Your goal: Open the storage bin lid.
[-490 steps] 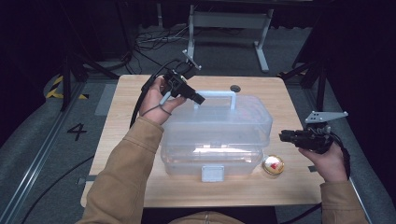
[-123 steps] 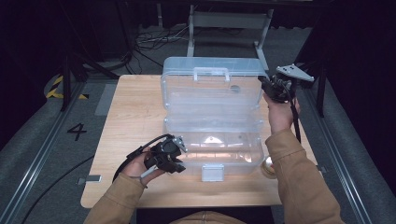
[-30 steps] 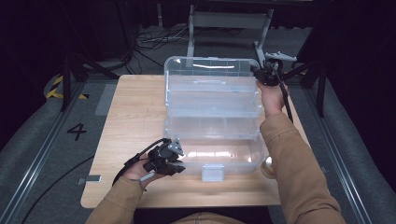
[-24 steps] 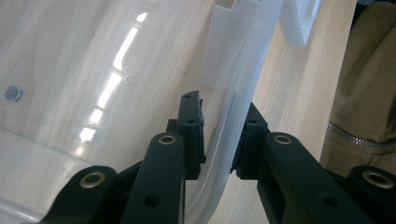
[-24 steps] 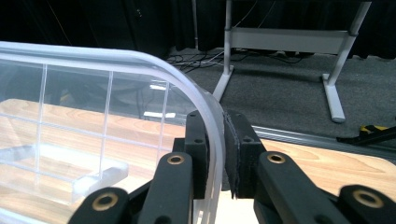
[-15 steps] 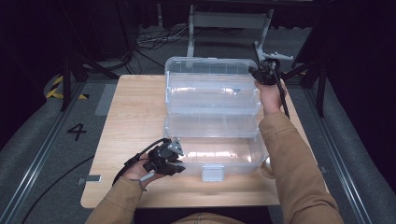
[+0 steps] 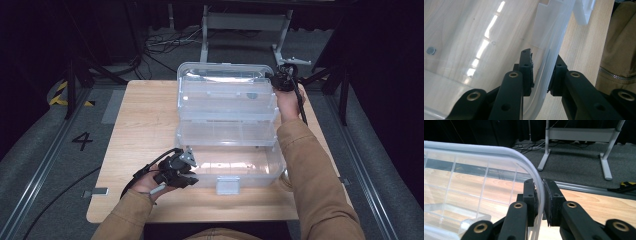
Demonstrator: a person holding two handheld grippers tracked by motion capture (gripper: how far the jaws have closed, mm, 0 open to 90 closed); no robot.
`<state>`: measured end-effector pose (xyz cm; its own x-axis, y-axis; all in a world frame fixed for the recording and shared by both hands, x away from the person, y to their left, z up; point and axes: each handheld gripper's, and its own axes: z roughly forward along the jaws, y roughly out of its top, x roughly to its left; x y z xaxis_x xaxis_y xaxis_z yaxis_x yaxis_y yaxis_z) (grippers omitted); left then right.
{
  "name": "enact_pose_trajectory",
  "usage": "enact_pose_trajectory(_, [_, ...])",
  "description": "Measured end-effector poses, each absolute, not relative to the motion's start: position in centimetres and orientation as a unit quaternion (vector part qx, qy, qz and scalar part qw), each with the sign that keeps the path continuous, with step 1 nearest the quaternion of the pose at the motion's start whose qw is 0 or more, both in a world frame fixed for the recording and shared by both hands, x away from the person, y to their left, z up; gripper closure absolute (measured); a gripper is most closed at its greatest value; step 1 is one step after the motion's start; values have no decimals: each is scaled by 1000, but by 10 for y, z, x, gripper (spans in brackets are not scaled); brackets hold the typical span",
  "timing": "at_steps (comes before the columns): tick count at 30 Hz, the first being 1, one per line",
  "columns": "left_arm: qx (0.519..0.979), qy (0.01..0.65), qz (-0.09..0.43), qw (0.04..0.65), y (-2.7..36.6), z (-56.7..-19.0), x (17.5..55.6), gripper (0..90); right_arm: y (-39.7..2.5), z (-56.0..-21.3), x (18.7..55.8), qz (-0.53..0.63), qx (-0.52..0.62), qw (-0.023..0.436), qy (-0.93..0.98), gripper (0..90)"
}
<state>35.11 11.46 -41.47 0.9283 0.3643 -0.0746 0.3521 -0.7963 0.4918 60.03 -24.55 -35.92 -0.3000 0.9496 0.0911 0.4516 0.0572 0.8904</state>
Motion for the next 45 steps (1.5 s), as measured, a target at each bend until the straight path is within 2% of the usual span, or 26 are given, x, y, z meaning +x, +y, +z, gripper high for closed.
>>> enact_pose_trajectory(18, [947,189,11,261,115,-415,351,766,-246,-378,613,423,531,256,688,822])
enact_pose_trajectory(27, [946,189,11,262,116,-415,351,766,-258,-400,622,439,569,172,674,795])
enact_pose_trajectory(37, [946,190,12,262,116,-415,351,766,-262,-395,618,441,558,190,677,683])
enact_pose_trajectory(45, [946,188,11,263,116,-415,351,766,-264,-384,613,437,542,222,683,649])
